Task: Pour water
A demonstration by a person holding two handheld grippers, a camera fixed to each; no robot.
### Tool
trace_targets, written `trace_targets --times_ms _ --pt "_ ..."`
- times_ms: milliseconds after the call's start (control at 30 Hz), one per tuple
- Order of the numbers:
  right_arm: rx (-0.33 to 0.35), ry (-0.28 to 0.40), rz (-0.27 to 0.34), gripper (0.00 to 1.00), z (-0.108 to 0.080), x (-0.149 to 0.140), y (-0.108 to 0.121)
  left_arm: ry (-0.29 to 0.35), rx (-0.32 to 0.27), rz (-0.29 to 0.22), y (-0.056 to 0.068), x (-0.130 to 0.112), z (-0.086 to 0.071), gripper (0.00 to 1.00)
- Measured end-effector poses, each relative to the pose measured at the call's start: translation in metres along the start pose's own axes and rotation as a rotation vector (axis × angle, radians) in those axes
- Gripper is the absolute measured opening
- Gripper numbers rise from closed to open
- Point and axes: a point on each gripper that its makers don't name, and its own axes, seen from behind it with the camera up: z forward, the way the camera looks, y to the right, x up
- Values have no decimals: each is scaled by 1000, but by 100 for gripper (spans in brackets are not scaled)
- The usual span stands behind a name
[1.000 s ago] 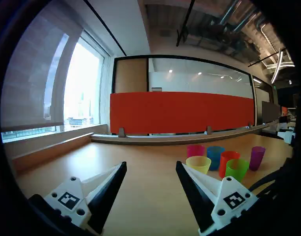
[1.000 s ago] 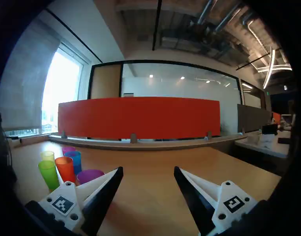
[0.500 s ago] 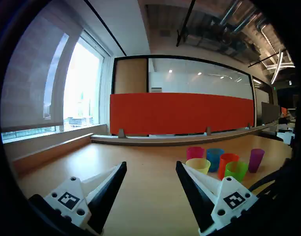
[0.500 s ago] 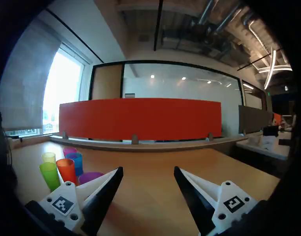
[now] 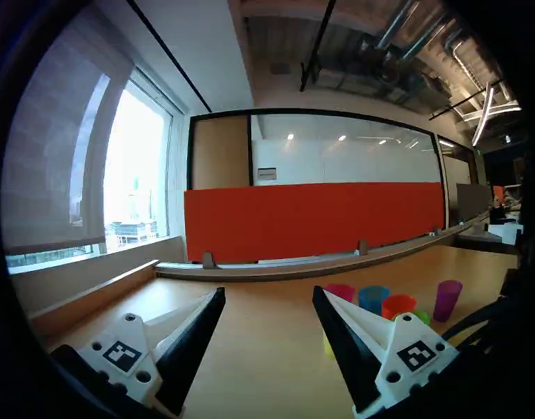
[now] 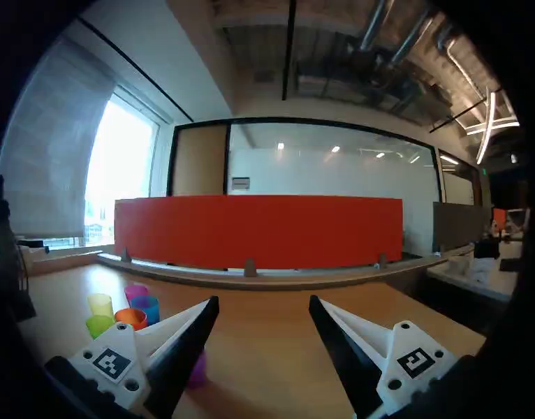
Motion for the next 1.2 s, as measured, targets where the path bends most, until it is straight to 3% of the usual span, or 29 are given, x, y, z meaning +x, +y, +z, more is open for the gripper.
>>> trace_targets --times_ms 200,767,1000,1200 --pt "-2 -14 -23 100 5 22 2 -7 -29 15 6 22 10 92" --pt "30 -38 -77 100 22 82 -13 -25 -23 14 0 82 45 92" --pt "25 -35 -66 100 29 97 -14 -25 -28 -23 -4 101 53 93" --pt "22 -46 -39 100 32 99 -11 -34 -33 -19 -5 107 57 93"
